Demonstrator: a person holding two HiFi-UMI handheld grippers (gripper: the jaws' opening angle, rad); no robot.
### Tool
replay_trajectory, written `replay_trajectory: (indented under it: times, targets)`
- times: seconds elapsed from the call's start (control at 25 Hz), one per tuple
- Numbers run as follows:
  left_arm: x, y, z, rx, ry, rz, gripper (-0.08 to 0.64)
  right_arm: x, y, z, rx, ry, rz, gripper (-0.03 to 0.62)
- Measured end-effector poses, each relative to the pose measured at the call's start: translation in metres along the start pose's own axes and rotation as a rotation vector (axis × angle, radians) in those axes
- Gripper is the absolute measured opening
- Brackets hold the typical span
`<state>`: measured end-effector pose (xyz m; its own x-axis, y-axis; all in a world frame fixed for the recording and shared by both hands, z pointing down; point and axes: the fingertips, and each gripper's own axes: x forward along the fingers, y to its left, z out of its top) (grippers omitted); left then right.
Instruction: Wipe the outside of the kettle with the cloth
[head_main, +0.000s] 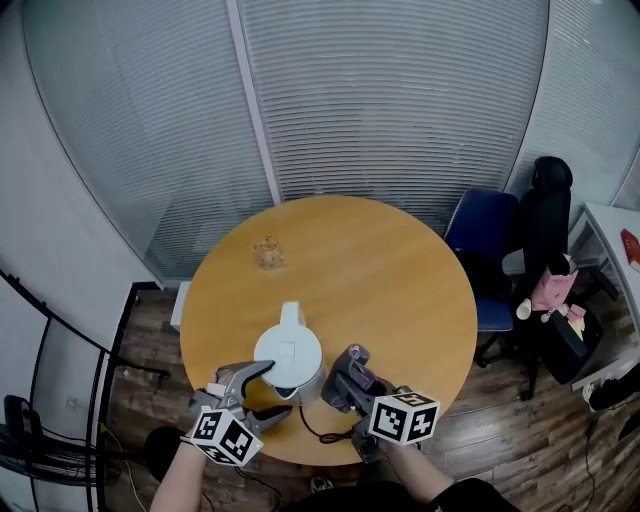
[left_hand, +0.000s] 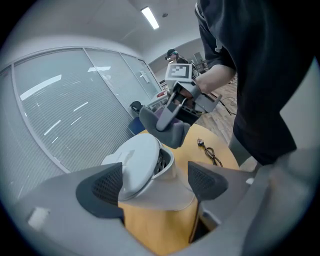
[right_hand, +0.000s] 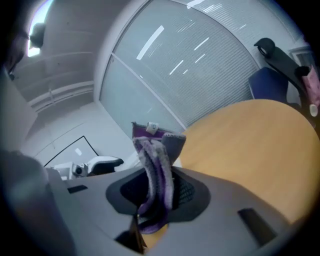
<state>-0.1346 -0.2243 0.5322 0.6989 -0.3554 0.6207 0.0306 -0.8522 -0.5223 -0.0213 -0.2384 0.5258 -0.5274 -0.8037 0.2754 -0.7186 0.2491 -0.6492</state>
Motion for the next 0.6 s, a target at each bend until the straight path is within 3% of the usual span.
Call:
replay_trajectory:
  times: [0.16,0.36,0.48,0.6]
  targets:
    - [0.000,0.001,0.001,-0.016,-0.016,0.015,0.394,-0.001,0.022,0.023,0.001,0.031,0.134,0.097]
    - [0.003,0.001,0.002,-0.019,0.000,0.027,0.394,0.018,0.016,0.018,0.006,0.116,0.195,0.097]
    - [0.003,0.002,0.001,-0.044,0.004,0.040,0.394,0.034,-0.011,0.001,0.066,0.188,0.193,0.097]
    - [0.004,0.002,0.002,-0.059,0.012,0.055,0.394,0.051,-0.049,-0.031,0.114,0.282,0.128,0.097]
